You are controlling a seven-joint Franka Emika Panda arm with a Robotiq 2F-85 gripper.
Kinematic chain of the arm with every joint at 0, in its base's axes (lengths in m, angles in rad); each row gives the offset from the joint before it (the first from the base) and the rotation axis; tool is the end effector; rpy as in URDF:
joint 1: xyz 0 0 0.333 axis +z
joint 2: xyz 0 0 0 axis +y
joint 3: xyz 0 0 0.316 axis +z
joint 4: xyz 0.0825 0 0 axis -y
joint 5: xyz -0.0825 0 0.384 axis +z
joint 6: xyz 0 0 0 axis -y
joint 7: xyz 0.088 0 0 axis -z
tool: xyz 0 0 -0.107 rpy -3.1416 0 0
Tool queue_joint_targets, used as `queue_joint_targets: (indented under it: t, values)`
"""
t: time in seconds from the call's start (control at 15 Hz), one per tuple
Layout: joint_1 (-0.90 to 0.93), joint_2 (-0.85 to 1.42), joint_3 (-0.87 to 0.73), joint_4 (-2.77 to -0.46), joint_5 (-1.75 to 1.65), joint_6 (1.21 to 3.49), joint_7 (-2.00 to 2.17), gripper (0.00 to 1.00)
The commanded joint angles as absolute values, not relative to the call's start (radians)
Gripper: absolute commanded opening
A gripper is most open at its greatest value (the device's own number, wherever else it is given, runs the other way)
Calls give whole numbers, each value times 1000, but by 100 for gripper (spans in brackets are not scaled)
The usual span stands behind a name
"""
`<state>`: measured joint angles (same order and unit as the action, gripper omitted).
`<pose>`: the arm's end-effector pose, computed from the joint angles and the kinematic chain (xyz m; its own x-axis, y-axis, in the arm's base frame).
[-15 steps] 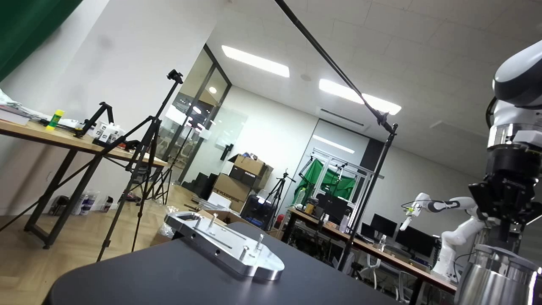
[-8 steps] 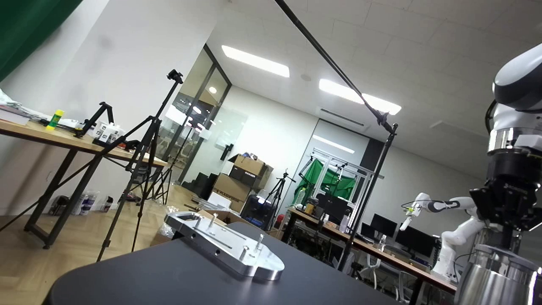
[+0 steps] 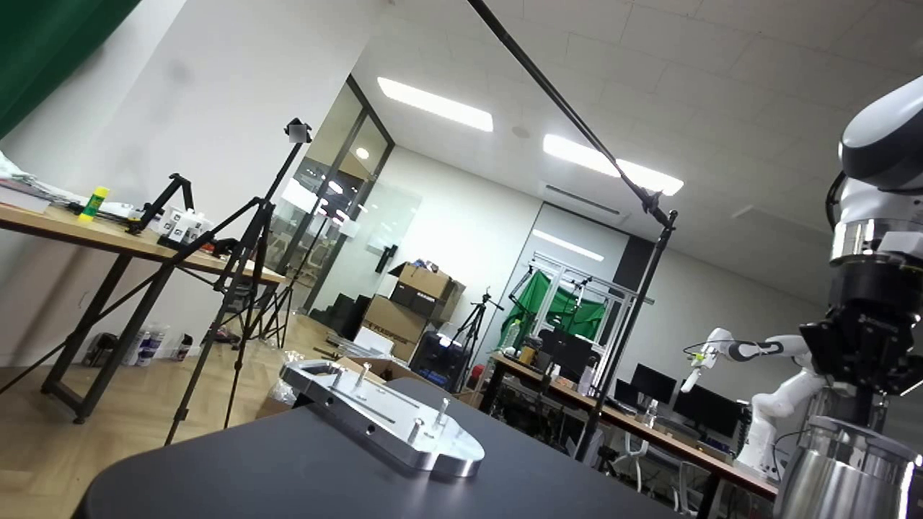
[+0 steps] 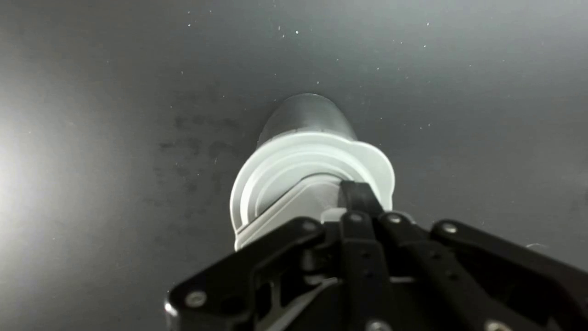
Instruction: Press the button atop the flask
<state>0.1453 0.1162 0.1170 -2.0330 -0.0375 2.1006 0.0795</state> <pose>0.5492 0.1444 0.3858 0.9787 0.2000 -0.0463 0.2011 -0.9793 0.0216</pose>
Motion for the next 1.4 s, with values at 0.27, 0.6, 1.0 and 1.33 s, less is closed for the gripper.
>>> queue_joint_targets:
  t: [0.27, 0.6, 1.0, 1.33]
  values:
    - [133, 145, 115, -2037, -13, 2094, 54, 0]
    - [134, 82, 121, -2044, -7, 2079, 21, 0]
    - [136, -70, 124, -2098, -70, 1947, -49, 27]
    - [114, -208, 106, -2141, -127, 1835, -106, 60]
